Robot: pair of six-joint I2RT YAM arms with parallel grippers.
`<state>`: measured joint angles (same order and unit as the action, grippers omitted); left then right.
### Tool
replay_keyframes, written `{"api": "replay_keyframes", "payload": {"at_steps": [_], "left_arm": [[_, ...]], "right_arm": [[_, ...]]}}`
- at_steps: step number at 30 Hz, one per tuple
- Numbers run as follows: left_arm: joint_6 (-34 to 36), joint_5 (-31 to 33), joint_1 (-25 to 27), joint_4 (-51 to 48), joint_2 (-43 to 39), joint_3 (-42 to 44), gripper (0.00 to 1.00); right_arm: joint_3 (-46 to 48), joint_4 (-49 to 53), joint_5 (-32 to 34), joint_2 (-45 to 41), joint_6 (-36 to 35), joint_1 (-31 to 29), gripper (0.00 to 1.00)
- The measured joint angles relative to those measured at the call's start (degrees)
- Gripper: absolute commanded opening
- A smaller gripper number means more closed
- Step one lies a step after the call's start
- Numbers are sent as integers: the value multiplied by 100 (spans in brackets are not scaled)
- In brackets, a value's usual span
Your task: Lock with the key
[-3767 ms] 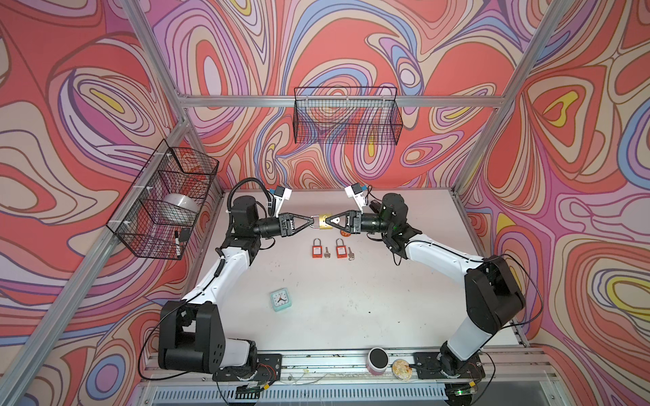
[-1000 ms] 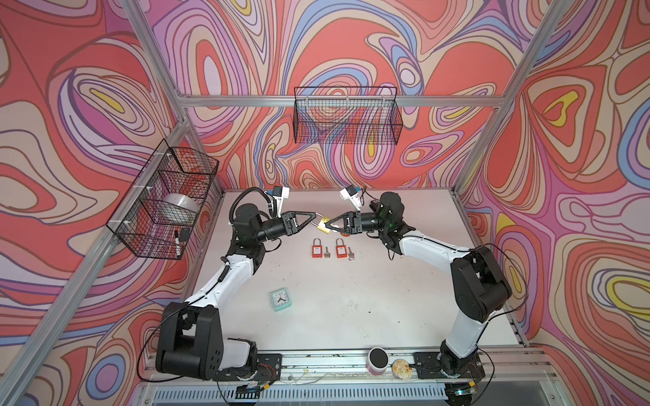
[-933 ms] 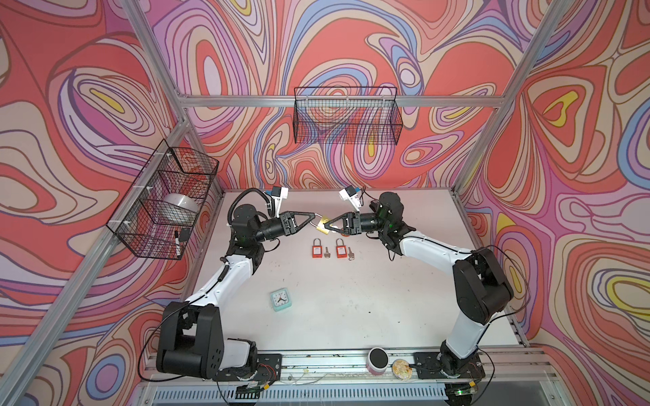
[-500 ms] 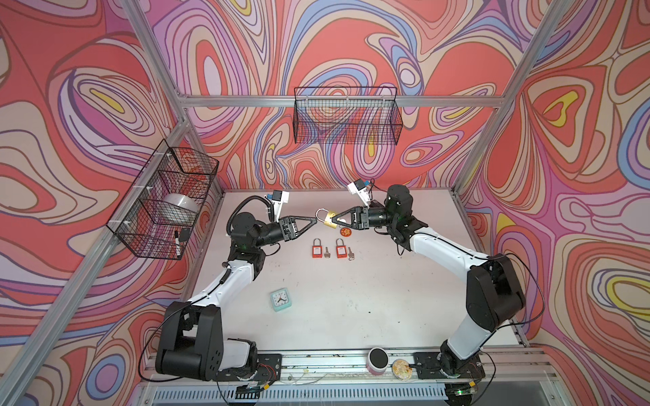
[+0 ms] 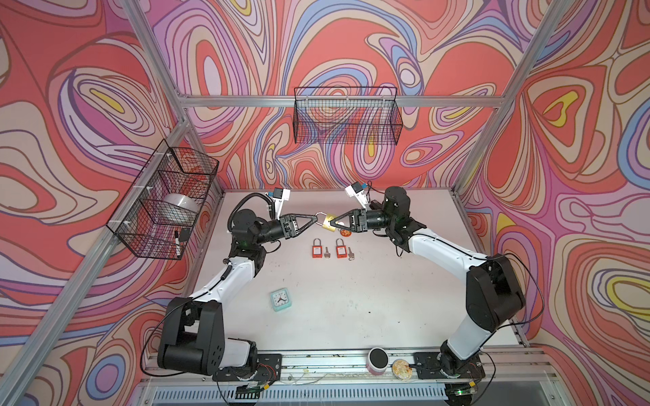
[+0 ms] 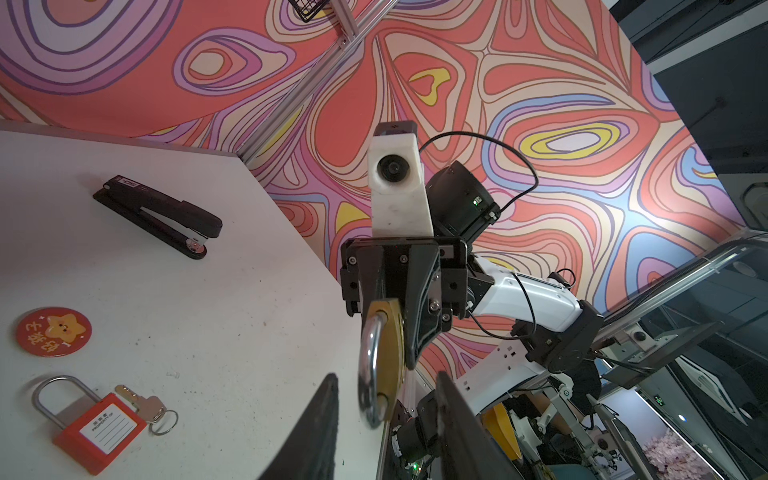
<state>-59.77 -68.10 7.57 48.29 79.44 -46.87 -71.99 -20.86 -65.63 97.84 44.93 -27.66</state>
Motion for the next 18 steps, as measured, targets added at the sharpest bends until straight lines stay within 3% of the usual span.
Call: {"api": "replay_keyframes", "payload": {"at_steps": [3,6,10,11,13,14,18], "left_arm": [[22,-28,22,-79,17,-13,27],[52,-52,39,-114,17,-13,3],[57,-68,48,-144,17,-13,0],[50,-68,55,-140,17,-13,0],[9,-66,61,-131,17,-13,0],[-9,-55,63,-125,17,-13,0],[-166,-24,63,33,96,-13,0]], "right_arm": [[0,83,-2,0,-28,-101,0],[0,90,-2,2,-28,-168,0],[-2,87,-20,13,-57,-173,0],[-2,87,-26,15,-61,-173,5],[-2,90,-37,20,-66,-173,30],[-2,105,-35,20,-66,-173,37],[2,7,-68,9,-61,-149,50]]}}
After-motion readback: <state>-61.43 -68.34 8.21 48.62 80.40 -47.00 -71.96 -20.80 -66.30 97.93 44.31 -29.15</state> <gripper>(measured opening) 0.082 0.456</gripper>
